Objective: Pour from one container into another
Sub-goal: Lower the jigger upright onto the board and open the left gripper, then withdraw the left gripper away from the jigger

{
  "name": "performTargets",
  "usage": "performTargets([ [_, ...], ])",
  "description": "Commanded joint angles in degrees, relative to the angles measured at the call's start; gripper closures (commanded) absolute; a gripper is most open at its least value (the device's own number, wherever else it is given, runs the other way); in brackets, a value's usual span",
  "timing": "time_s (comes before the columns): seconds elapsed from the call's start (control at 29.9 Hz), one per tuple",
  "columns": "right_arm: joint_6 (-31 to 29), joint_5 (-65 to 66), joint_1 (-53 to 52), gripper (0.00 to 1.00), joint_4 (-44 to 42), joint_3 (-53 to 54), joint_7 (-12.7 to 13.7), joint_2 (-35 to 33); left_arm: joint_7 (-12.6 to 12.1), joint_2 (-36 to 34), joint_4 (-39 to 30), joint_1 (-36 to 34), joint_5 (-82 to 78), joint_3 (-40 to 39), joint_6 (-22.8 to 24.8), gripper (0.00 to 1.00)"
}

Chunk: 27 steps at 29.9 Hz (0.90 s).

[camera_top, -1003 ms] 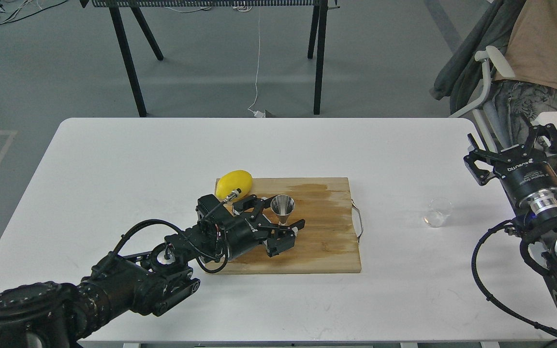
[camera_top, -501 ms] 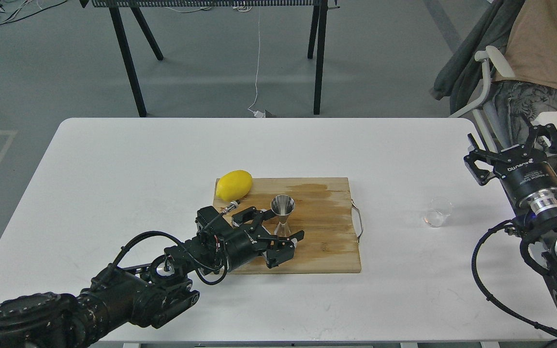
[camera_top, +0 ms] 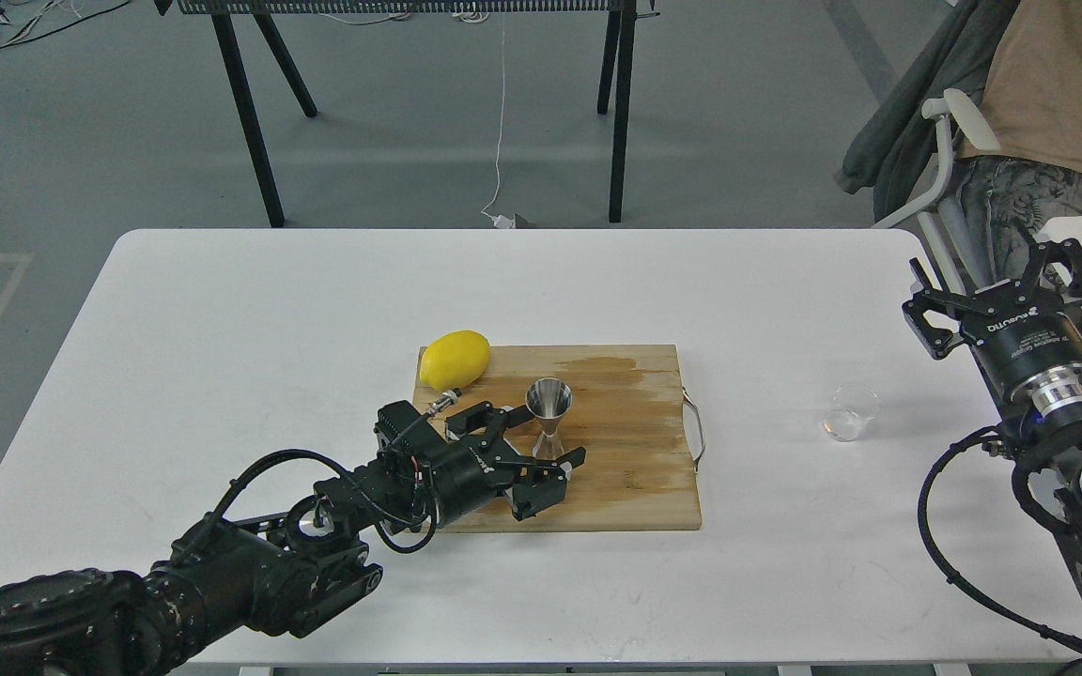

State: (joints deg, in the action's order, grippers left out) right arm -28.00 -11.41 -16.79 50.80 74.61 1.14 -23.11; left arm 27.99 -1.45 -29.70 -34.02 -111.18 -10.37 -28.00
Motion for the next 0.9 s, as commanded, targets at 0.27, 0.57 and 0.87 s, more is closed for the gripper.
performTargets([
  [0.27,0.00,0.07,0.00,0.01,-0.09,-0.07,0.00,-0.01,0.01,-1.98,-2.11,1.06,0.08,-0.26,0.00,0.07],
  [0.57,0.00,0.07,0.09,0.01,-0.09,0.01,0.00,-0.01,0.01,-7.41,-7.81,2.20,0.52,-0.79,0.00,0.07],
  [0.87,0.00,0.07,0.09,0.01,-0.09,0.01,0.00,0.17,0.01,-22.97,-19.67,1.85,11.14,-2.02,0.00,0.07],
])
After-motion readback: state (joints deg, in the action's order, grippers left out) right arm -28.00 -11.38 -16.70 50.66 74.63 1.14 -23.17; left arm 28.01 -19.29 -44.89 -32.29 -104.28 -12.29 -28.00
